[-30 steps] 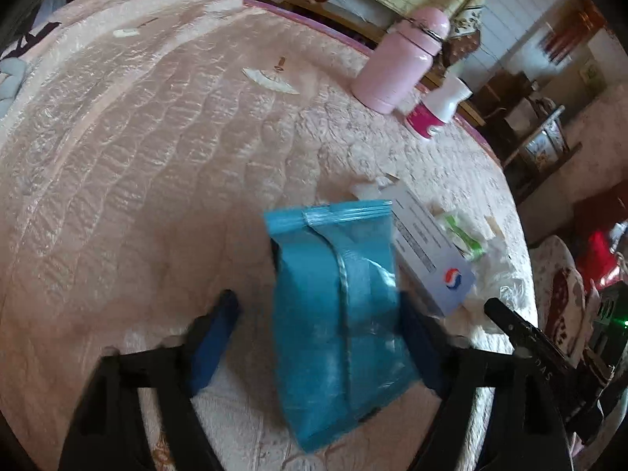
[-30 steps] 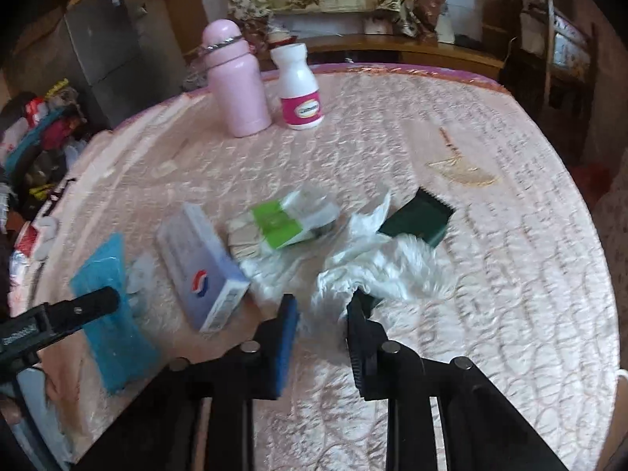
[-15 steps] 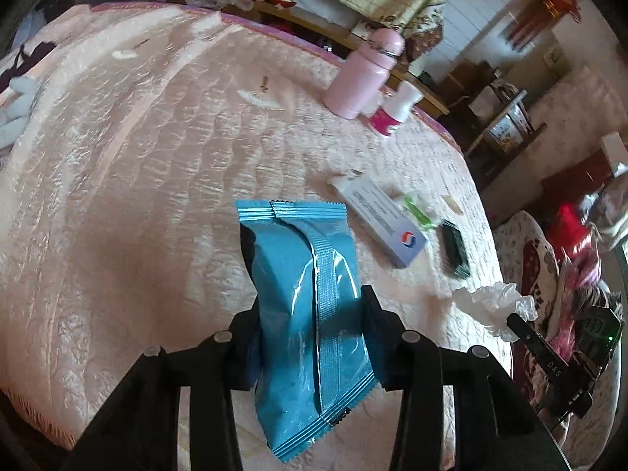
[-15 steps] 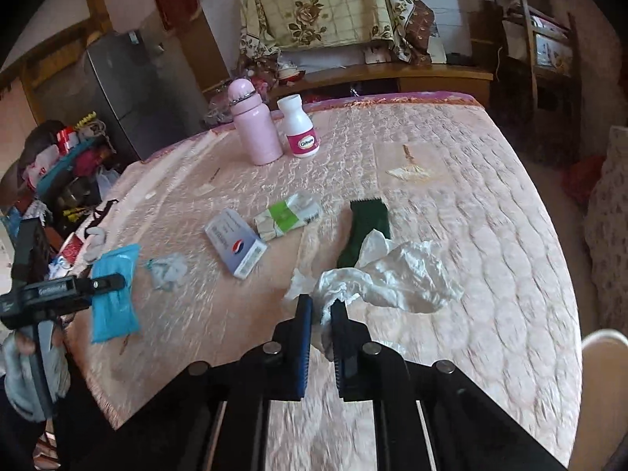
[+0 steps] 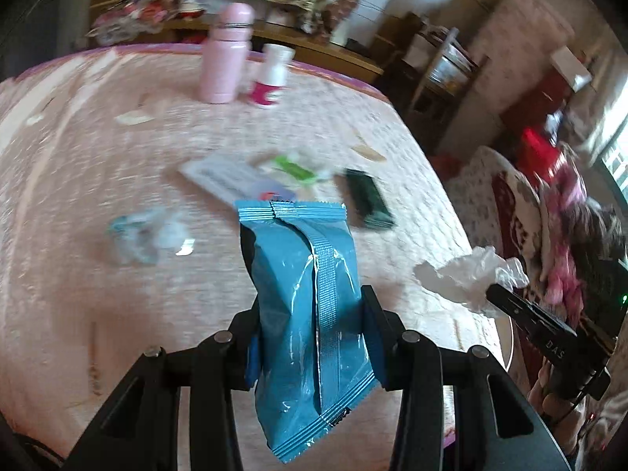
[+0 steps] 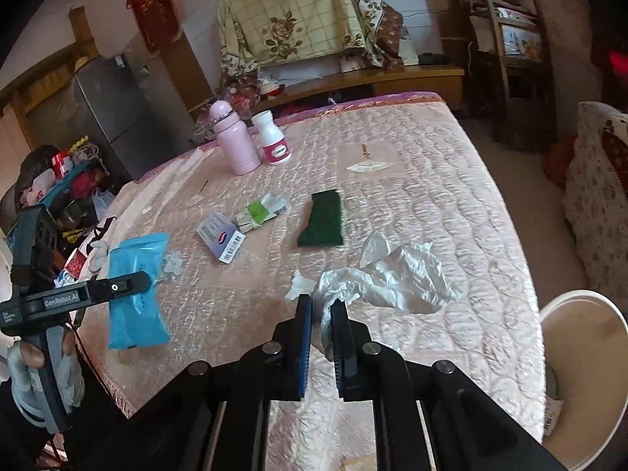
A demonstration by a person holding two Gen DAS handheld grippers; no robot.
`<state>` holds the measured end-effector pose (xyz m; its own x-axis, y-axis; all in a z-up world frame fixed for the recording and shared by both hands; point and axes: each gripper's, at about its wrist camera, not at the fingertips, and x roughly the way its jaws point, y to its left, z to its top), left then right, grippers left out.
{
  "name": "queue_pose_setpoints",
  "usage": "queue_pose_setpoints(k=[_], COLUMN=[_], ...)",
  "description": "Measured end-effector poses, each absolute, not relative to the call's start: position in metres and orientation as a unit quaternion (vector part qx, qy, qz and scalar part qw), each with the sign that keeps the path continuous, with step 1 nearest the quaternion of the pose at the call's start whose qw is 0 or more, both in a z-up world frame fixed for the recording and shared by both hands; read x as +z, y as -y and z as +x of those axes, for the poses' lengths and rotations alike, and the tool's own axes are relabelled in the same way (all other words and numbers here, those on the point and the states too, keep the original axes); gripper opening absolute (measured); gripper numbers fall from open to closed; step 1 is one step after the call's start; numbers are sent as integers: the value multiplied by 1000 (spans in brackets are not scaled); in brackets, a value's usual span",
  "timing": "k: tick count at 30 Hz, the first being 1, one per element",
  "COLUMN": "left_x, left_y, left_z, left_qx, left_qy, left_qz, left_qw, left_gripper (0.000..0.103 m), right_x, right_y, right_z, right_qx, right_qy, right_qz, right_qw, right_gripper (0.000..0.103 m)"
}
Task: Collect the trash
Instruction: 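Carry the blue pack and white plastic over the white bucket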
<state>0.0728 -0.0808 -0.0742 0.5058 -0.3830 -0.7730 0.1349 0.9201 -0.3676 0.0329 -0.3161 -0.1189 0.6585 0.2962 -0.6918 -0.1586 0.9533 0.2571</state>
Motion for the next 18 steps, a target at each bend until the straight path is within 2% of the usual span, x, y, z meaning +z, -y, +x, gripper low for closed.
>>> queue_pose_setpoints(k=[18], left_x=[-78], left_y=[252], left_z=[71], left_qx=[-271], left_qy=[-487], left_qz=[-65], left_qw=[828], left_gripper=[45], right_x=[-117], right_y=[418], right_z=[-19], right_qx=[25], right_qy=[-386], right_qz=[107], right_qw=[916], right_gripper=[11])
